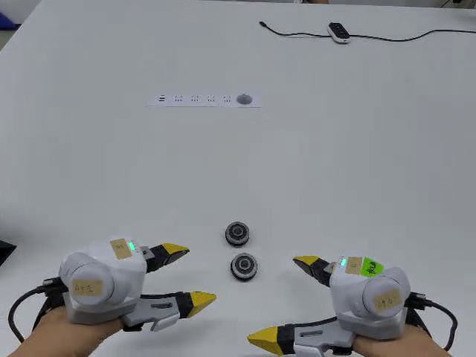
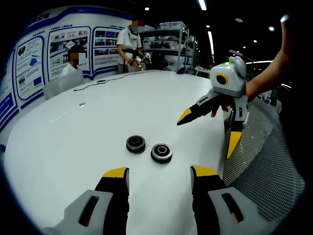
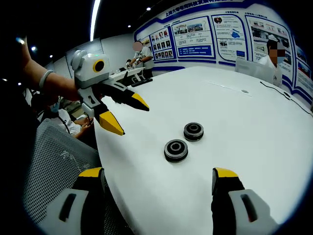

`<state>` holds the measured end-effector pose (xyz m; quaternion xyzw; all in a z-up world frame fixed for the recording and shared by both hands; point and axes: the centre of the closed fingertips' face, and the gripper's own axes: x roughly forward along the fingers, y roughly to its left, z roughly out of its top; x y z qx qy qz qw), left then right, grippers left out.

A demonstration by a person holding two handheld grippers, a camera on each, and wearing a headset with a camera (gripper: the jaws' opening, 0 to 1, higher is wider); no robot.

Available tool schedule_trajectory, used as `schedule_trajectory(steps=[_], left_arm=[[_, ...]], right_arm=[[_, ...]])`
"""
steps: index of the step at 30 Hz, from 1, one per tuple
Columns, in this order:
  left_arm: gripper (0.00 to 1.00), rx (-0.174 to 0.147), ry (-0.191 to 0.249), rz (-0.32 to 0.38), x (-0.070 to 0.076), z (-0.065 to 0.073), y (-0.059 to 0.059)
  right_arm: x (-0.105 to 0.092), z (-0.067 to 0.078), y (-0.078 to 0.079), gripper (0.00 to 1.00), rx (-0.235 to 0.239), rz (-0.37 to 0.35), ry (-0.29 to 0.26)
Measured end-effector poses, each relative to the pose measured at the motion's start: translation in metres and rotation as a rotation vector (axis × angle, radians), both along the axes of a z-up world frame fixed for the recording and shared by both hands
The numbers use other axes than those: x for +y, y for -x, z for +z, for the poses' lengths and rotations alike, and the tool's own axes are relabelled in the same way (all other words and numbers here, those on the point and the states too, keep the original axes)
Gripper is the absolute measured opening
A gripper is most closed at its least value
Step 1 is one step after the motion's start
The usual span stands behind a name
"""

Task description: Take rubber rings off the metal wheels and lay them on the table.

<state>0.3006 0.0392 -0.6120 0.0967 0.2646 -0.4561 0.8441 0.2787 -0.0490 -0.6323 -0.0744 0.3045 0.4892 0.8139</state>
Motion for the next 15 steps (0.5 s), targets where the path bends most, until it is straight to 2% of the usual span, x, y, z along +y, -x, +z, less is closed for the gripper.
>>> schedule_trajectory(steps=[15], left_arm=[[0.41, -0.007, -0.037, -0.056, -0.022, -0.005, -0.009]], right_arm=[[0.005, -0.002, 0.0, 0.91, 0.015, -0.001, -0.017]])
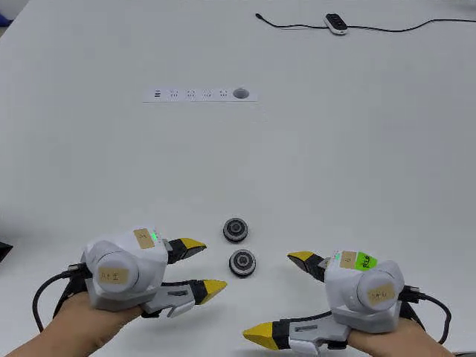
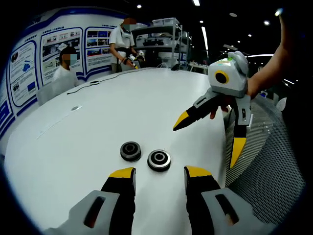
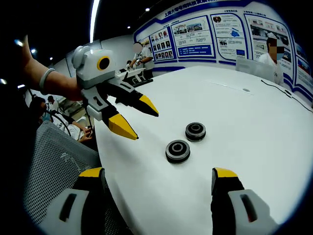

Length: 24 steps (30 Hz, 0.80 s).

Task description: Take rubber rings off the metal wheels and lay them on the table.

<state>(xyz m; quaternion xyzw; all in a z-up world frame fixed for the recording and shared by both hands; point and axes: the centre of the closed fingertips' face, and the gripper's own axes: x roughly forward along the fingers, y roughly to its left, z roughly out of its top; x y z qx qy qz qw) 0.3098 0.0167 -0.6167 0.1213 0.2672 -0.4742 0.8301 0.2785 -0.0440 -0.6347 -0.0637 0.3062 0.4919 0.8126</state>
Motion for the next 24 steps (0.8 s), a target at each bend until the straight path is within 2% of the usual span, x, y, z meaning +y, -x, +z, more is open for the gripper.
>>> schedule_trajectory(steps=[3, 13, 24], left_arm=[[0.38, 0.01, -0.005, -0.003, -0.004, -0.001, -0.001], [0.29, 0.001, -0.037, -0.037, -0.017, -0.006, -0.006], [0.28, 0.005, -0.069, -0.08, -0.028, -0.012, -0.013]], right_arm=[[0.001, -0.001, 0.0, 0.91, 0.003, 0.0, -0.002], [0.001, -0.003, -0.001, 0.9, 0.018, -0.01, -0.018], [0.004, -0.005, -0.003, 0.9, 0.032, -0.02, -0.04]])
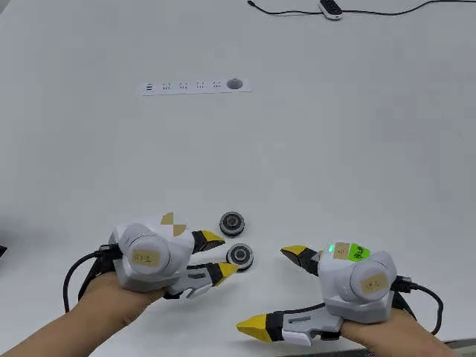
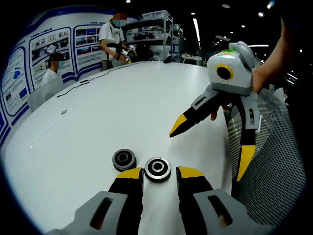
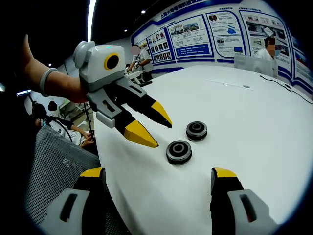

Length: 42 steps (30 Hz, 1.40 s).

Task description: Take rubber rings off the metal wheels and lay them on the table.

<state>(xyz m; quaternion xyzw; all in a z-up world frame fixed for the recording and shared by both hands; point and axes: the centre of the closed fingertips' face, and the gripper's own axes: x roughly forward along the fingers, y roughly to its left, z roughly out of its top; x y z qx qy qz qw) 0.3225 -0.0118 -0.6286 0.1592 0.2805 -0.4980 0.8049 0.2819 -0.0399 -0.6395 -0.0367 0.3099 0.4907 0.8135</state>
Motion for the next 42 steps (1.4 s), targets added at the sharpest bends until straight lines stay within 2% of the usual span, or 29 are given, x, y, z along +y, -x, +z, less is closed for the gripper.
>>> schedule_trajectory(steps=[12, 17, 26, 38, 42], left_arm=[[0.23, 0.002, -0.044, -0.038, -0.008, -0.008, -0.003], [0.21, -0.008, -0.082, -0.072, -0.012, -0.013, -0.003], [0.19, -0.003, -0.129, -0.101, -0.015, -0.022, -0.004], [0.17, 0.001, -0.152, -0.127, -0.016, -0.026, -0.006], [0.14, -0.007, -0.167, -0.146, -0.015, -0.027, -0.006]], right_arm=[[0.003, 0.0, -0.002, 0.89, 0.011, -0.008, -0.019], [0.003, 0.0, -0.003, 0.89, 0.015, -0.013, -0.026], [0.003, -0.002, -0.003, 0.88, 0.023, -0.018, -0.033], [0.004, -0.003, -0.006, 0.88, 0.034, -0.028, -0.049], [0.004, -0.001, -0.007, 0.87, 0.041, -0.039, -0.063]])
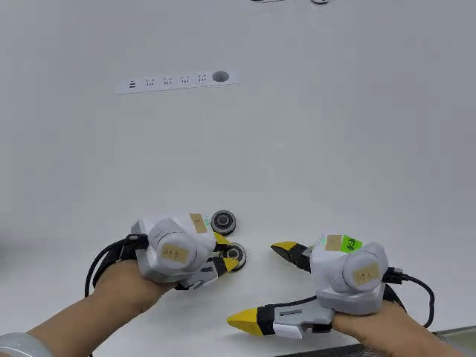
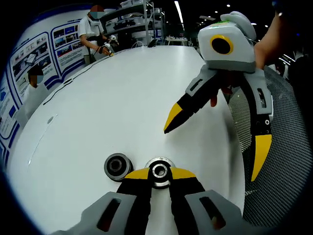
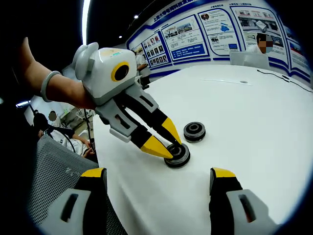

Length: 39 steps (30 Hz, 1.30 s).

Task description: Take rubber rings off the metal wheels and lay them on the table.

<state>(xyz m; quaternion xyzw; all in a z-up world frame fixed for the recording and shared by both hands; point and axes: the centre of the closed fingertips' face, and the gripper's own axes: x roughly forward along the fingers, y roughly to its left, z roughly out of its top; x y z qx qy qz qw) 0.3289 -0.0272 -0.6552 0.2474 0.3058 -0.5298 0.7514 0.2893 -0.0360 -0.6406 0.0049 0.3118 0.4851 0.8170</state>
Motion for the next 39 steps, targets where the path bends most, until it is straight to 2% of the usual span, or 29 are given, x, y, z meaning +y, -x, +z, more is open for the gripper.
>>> schedule_trajectory(steps=[17, 27, 39], left_arm=[[0.13, 0.005, 0.008, -0.018, 0.0, 0.0, -0.001], [0.13, 0.003, 0.02, -0.021, -0.002, 0.0, -0.002], [0.13, 0.004, 0.031, -0.025, -0.001, -0.001, -0.002]], right_arm=[[0.009, 0.009, -0.009, 0.86, 0.069, -0.034, -0.096], [0.012, 0.017, -0.018, 0.84, 0.209, -0.115, -0.232], [0.016, 0.021, -0.028, 0.82, 0.315, -0.161, -0.309]])
